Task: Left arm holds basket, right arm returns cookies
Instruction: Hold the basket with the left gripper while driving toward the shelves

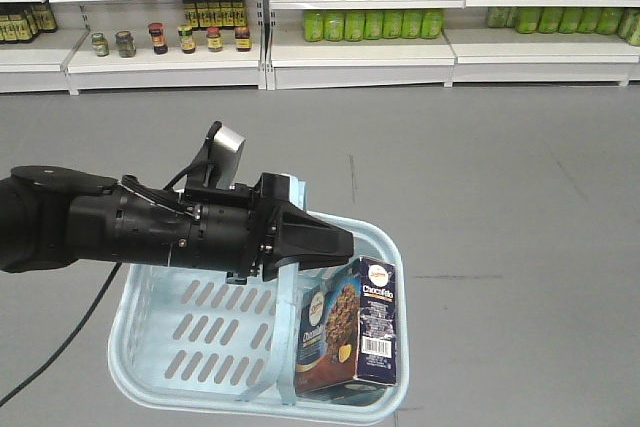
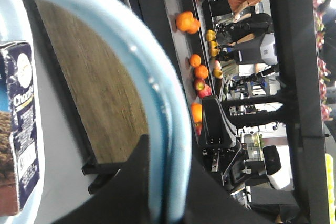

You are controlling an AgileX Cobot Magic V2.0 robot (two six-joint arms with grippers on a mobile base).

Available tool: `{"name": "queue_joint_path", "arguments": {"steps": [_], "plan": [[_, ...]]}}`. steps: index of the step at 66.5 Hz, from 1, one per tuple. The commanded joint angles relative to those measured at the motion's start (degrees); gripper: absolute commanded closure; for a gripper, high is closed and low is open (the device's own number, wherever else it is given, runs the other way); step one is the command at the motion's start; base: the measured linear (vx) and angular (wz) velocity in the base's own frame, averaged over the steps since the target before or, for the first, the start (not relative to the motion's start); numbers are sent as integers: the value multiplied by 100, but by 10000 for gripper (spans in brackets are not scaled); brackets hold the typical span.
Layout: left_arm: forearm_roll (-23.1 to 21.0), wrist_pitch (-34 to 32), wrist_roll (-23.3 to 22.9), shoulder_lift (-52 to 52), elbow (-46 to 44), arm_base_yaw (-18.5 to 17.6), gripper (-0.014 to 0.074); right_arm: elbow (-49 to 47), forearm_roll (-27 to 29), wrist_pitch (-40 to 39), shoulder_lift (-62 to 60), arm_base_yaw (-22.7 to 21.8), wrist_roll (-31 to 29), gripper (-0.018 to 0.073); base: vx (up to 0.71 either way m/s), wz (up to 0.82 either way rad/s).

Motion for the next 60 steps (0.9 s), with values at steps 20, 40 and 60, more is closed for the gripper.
{"name": "queue_joint_path", "arguments": {"steps": [20, 40, 60], "plan": [[-710, 358, 57, -287, -177, -33, 599, 104, -40, -458, -73, -40, -57, 566, 53, 2], [-701, 358, 57, -287, -177, -33, 599, 104, -40, -458, -73, -40, -57, 566, 50, 0], [-707, 344, 57, -287, -177, -33, 599, 104, -40, -457, -73, -40, -57, 566, 51, -4]]}}
